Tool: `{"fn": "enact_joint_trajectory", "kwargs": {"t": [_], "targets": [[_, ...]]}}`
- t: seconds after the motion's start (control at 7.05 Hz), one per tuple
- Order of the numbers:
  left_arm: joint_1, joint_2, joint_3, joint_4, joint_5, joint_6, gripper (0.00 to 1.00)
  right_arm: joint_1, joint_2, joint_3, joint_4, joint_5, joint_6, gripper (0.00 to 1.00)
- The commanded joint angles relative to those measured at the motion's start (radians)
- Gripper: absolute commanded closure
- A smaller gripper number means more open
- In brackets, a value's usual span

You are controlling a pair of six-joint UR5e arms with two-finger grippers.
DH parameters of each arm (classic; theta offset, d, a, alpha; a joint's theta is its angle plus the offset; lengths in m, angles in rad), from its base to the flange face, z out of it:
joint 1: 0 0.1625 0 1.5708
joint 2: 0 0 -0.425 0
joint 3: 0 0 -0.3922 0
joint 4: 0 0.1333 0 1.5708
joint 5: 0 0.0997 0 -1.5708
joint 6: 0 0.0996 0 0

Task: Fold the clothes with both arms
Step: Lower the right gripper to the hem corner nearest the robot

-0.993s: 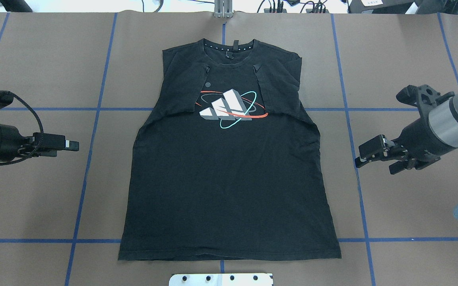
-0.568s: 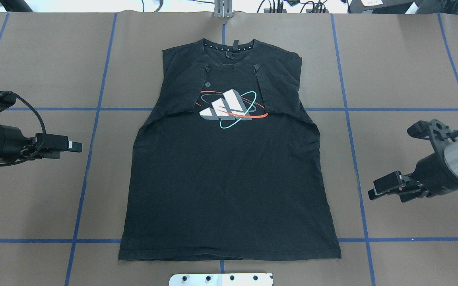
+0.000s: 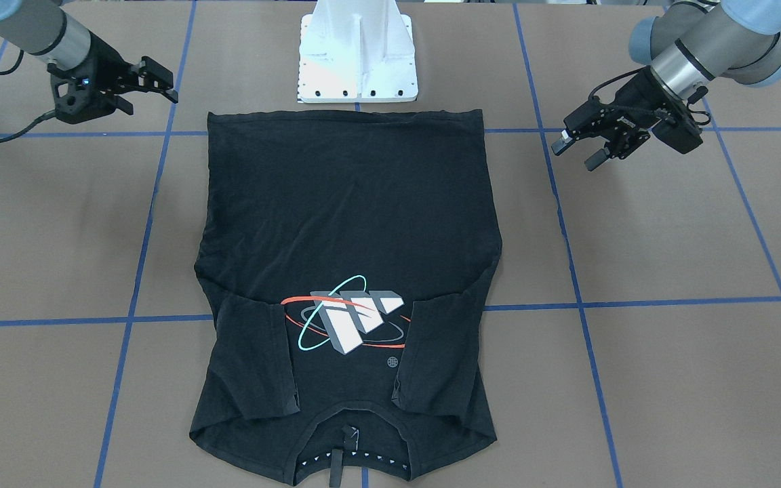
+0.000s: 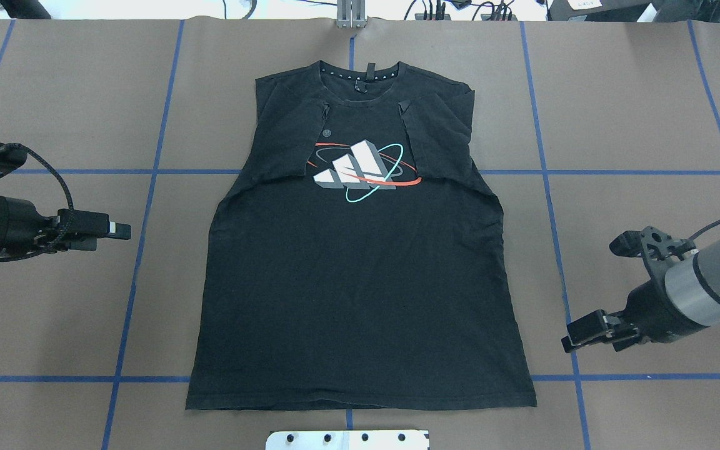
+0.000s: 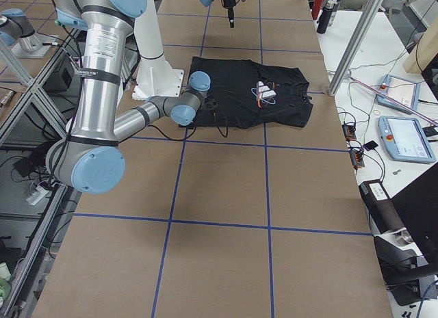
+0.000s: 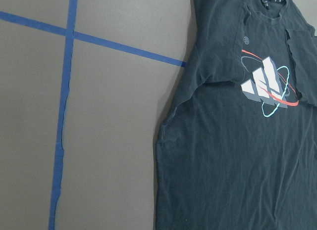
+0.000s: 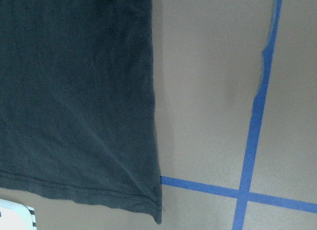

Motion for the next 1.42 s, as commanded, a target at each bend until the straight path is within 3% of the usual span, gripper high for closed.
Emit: {"fn": "enact_joint_trajectory", "kwargs": {"t": [0.0, 0.99, 1.28], "targets": [[0.001, -0.013, -0.002, 0.000, 0.006, 0.000, 0.00, -0.047, 0.052, -0.062, 0.001, -0.024, 0.010, 0.00], [0.000, -0.014, -0.023, 0.000, 0.006, 0.000, 0.00, -0.147, 0.106, -0.119, -0.002, -0.085, 0.062, 0.01], [-0.002, -0.014, -0.026, 0.000, 0.008, 0.000, 0.00, -0.158, 0.112, -0.122, -0.003, -0.085, 0.062, 0.11]]}}
